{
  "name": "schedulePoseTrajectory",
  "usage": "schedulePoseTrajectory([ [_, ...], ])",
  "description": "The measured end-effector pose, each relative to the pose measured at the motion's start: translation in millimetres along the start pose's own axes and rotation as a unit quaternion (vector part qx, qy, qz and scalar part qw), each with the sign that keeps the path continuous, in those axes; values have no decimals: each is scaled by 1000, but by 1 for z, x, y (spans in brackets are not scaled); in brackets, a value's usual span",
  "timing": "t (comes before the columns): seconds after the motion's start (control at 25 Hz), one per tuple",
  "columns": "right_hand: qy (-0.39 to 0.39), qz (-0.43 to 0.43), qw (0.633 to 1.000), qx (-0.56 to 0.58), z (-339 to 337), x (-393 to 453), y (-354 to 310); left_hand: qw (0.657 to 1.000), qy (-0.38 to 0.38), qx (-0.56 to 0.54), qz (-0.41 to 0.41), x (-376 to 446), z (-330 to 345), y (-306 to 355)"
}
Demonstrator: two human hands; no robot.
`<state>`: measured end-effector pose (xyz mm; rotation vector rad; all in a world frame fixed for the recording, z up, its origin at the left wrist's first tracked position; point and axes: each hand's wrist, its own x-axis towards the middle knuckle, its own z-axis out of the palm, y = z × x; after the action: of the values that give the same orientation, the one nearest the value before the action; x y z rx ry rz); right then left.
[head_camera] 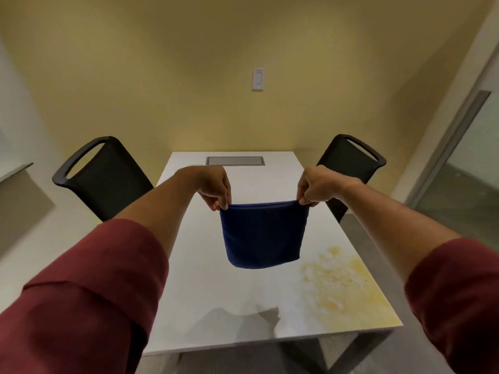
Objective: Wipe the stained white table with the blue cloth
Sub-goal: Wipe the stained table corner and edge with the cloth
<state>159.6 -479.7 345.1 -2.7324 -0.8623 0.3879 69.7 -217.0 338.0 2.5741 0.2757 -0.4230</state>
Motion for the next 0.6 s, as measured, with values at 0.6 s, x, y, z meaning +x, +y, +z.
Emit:
schedulePoseTrajectory([
  [0.6,33,68,997,33,1,-35,149,999,-28,21,24,51,74,123],
])
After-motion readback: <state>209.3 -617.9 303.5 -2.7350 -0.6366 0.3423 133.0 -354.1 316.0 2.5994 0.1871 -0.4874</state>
